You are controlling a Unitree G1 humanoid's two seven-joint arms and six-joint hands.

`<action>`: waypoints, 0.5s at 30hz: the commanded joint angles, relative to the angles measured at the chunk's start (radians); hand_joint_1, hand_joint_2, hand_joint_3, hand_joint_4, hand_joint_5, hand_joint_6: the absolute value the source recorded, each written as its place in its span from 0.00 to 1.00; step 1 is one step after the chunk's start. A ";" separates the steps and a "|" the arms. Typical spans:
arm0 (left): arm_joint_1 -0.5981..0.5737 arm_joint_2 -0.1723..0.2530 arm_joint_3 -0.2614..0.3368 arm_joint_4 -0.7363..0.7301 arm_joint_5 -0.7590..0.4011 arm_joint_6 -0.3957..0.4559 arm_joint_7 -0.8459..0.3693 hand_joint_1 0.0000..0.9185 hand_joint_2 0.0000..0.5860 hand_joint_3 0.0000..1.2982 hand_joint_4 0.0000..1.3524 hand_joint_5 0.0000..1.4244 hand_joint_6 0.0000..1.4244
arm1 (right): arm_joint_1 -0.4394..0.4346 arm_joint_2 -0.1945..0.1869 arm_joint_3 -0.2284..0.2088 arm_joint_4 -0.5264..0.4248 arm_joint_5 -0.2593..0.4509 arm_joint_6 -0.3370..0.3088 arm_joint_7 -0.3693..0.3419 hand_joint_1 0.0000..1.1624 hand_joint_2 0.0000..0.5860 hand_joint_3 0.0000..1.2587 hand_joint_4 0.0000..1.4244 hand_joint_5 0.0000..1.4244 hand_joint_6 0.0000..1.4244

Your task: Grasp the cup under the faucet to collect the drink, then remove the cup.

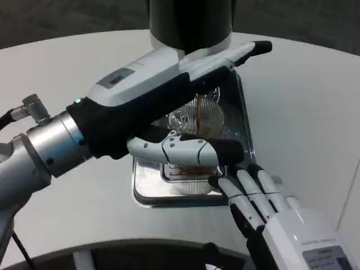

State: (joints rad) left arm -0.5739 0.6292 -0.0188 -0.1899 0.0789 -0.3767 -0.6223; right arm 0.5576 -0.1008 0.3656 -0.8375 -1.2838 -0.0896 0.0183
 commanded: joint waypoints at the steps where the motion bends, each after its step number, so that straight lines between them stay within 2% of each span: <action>1: 0.024 0.018 -0.010 -0.013 0.012 -0.017 -0.011 0.00 0.20 0.00 0.00 0.04 0.01 | -0.021 0.014 -0.005 0.030 -0.001 0.016 0.012 0.33 0.77 0.09 0.01 0.00 0.06; 3: 0.034 0.022 -0.004 -0.023 0.005 -0.017 -0.013 0.00 0.21 0.00 0.00 0.04 0.01 | -0.044 0.026 -0.006 0.046 -0.005 0.028 0.020 0.33 0.76 0.09 0.01 0.00 0.06; 7: 0.042 0.028 -0.001 -0.030 0.003 -0.017 -0.016 0.00 0.21 0.00 0.00 0.04 0.01 | -0.088 0.036 -0.007 0.071 -0.020 0.049 0.032 0.33 0.62 0.08 0.00 0.00 0.06; 10: 0.043 0.030 -0.003 -0.033 0.001 -0.018 -0.018 0.00 0.21 0.00 0.00 0.04 0.01 | -0.128 0.047 -0.014 0.096 -0.013 0.076 0.054 0.33 0.60 0.06 0.00 0.00 0.06; 13: 0.050 0.031 -0.003 -0.042 0.002 -0.013 -0.014 0.00 0.22 0.00 0.00 0.04 0.01 | -0.178 0.073 -0.045 0.143 0.103 0.122 0.097 0.34 0.55 0.03 0.00 0.00 0.06; 15: 0.053 0.032 -0.002 -0.044 0.001 -0.011 -0.013 0.00 0.22 0.00 0.00 0.04 0.01 | -0.208 0.079 -0.059 0.165 0.162 0.133 0.098 0.34 0.55 0.03 0.00 0.00 0.06</action>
State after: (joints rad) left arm -0.5498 0.6453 -0.0147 -0.2171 0.0818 -0.3775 -0.6211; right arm 0.3736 -0.0332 0.3273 -0.7028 -1.1925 0.0197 0.1016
